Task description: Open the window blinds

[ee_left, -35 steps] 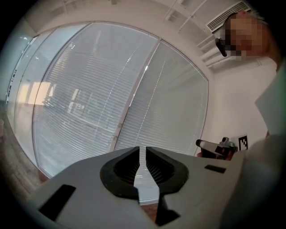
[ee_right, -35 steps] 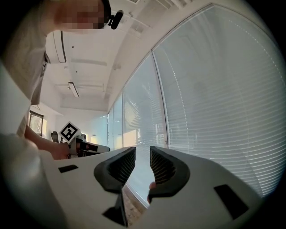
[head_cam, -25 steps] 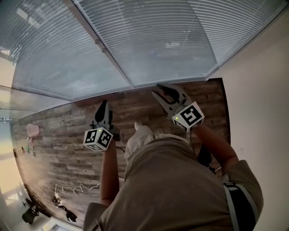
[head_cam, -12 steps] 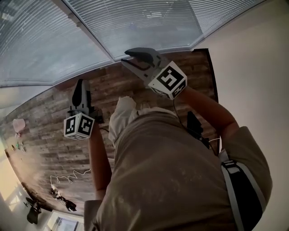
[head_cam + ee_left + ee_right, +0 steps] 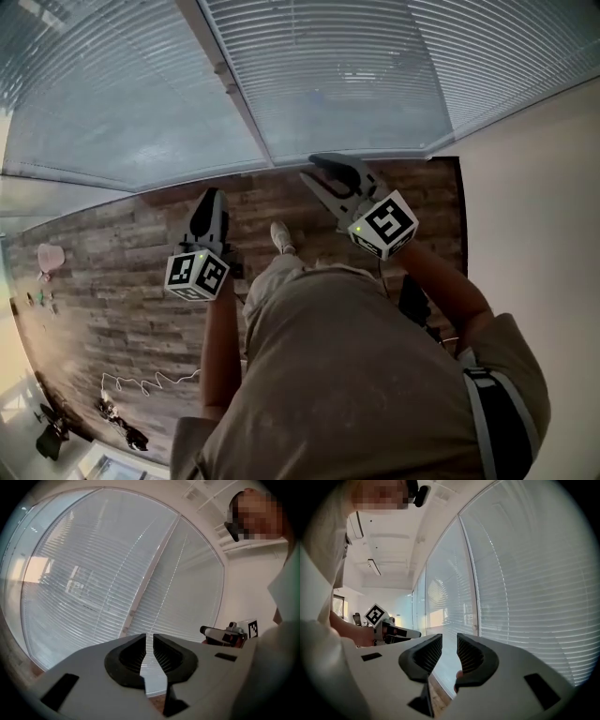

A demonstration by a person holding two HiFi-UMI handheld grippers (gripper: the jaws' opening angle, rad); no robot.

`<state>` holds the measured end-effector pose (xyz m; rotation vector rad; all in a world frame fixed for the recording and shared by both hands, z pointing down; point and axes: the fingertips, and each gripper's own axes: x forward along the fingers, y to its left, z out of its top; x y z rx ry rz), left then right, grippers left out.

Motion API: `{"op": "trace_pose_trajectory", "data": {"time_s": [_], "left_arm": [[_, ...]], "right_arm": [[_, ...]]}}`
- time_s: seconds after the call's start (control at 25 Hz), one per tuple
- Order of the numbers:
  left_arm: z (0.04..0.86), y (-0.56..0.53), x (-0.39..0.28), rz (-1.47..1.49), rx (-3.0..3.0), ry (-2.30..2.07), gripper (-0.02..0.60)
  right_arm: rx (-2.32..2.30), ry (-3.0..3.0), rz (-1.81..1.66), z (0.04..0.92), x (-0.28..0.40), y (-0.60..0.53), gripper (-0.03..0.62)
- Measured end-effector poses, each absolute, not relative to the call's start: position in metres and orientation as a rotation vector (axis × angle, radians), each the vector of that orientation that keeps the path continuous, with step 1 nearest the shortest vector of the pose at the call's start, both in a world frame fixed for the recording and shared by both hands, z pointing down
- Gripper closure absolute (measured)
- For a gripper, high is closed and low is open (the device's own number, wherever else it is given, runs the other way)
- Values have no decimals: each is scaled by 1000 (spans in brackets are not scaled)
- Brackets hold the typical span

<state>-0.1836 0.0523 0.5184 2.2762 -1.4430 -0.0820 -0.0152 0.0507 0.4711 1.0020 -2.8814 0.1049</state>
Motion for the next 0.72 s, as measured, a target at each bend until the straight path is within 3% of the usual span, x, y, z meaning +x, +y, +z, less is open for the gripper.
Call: {"op": "trace_pose_trajectory", "data": {"time_s": [0.24, 0.72], "left_arm": [[481, -37, -212, -74, 2299, -1373, 533], [492, -121, -218, -47, 2345, -1209, 515]], "right_arm": [[1076, -2844, 118, 430, -48, -27, 507], [1215, -2775, 112, 441, -57, -98, 507]]}}
